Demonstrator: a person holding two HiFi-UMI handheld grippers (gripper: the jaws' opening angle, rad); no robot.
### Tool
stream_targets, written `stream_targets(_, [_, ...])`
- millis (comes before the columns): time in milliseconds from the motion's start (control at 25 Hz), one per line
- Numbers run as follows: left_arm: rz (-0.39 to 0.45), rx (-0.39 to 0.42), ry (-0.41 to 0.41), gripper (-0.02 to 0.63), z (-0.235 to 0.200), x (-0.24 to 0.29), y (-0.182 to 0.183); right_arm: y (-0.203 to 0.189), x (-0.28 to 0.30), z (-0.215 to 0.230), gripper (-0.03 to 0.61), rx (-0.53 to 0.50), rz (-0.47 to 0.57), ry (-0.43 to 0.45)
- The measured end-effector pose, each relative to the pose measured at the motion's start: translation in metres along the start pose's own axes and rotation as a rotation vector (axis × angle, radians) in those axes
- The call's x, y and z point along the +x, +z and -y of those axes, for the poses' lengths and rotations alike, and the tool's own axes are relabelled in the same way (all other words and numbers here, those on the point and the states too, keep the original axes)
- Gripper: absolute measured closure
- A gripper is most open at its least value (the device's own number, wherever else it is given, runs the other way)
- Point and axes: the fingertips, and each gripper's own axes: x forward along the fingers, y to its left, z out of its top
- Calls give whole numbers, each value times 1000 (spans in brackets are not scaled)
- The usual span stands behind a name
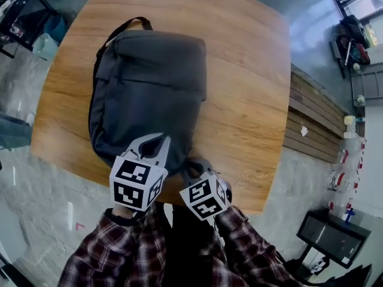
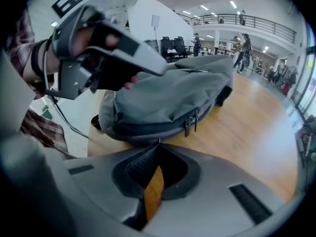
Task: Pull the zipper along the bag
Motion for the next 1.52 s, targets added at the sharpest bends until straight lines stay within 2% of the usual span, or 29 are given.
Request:
stream_targets(120, [-46, -38, 48, 606, -12, 11, -21, 4, 7, -46, 571, -31, 9, 69])
stream_targets(240, [-55, -68, 72, 606, -32, 13, -54, 2, 13, -64, 571, -35, 4, 63])
stream_targets(320, [-26, -82, 50, 606, -37, 11, -58, -2, 16, -60, 571, -61, -6, 31])
stream_targets(440, [-35, -88, 23, 606, -38, 15, -59, -5, 15, -48, 571, -137, -16, -20])
stream_targets(600, [-43, -49, 15, 606, -33, 14, -62, -3, 11, -38, 568, -224, -16, -71])
stream_targets(800, [-42, -33, -20, 606, -19, 16, -63, -5, 7, -13, 562, -184, -8, -122])
stream_targets(920, [-49, 3, -6, 606, -13, 18, -66, -4, 8, -6, 560, -158, 1, -111])
stream_targets(1080, [-69, -4, 1, 606, -14, 22, -66, -12, 6, -20, 568, -127, -3, 13])
stream_targets(1160, [-73, 3, 9, 606, -15, 23, -67, -13, 8, -23, 569, -149, -6, 38])
stream_targets(1280, [-70, 14, 18, 606, -15, 22, -69, -11, 9, -21, 569, -213, -11, 10])
stream_targets(1400, [-55, 34, 16, 606, -12, 22, -68, -9, 9, -13, 569, -276, -8, -60])
stream_targets(1520, [-48, 61, 20, 606, -11, 22, -70, -4, 13, -4, 568, -280, -5, -99])
